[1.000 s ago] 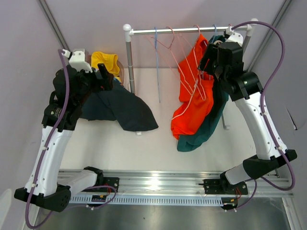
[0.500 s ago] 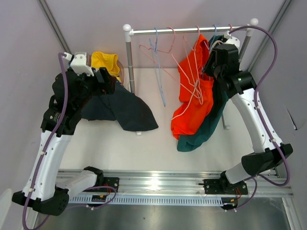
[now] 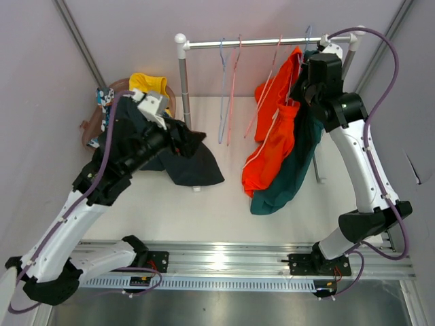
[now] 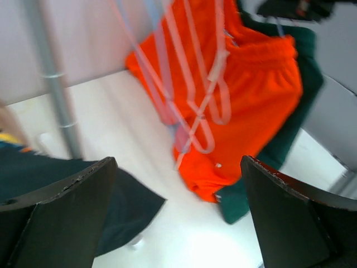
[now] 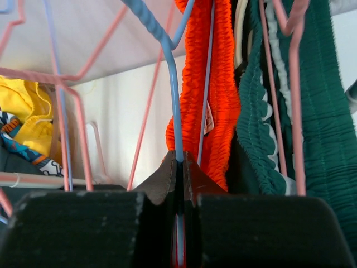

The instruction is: Remove the shorts from the hanger

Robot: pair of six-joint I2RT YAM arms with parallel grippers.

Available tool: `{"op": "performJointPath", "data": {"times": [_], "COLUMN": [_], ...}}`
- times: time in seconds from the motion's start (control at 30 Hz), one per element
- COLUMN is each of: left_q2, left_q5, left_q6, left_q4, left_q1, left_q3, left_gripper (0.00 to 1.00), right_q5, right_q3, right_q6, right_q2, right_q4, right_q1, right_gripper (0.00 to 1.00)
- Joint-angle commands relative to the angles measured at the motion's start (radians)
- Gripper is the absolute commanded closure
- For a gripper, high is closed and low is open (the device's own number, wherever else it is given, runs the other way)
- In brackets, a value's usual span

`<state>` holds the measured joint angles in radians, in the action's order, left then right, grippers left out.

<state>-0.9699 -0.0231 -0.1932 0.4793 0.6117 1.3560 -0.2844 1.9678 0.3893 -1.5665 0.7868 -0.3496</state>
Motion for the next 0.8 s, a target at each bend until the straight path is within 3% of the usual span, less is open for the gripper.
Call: {"op": "performJointPath", "data": {"times": [0.0,0.23,0.33,0.77], "left_q2": [-0.027,-0.093,-0.141,-0.407], "left_q5": [-0.041,-0.064,-0.012,0.075], "left_q6": [-0.022,-0.026,-0.002,0.006], "left_q4": [-0.142,-0.355,-0.418,-0.57], "left_q1": [0.123,0.359,0.443,0.517], "left_q3": [-0.032,-0.144,-0.161,-0.087], "left_gripper": [0.01,0.01,0.01,0.01], "right_q5": [-0.032,-0.068,-0.085,-0.164], "right_q3": [0.155,0.227,0.23,0.218], "right_q6": [-0.015,-0.013,0.0,0.062], "right_q2": [0.011,0.034,0.049,0.114], "right_q4": [0.003,0.064,0.08,0.134], "right_q1": [-0.003,-0.048,-0.072,-0.189], "right_gripper": [1.0,1.0,1.0,1.0]}}
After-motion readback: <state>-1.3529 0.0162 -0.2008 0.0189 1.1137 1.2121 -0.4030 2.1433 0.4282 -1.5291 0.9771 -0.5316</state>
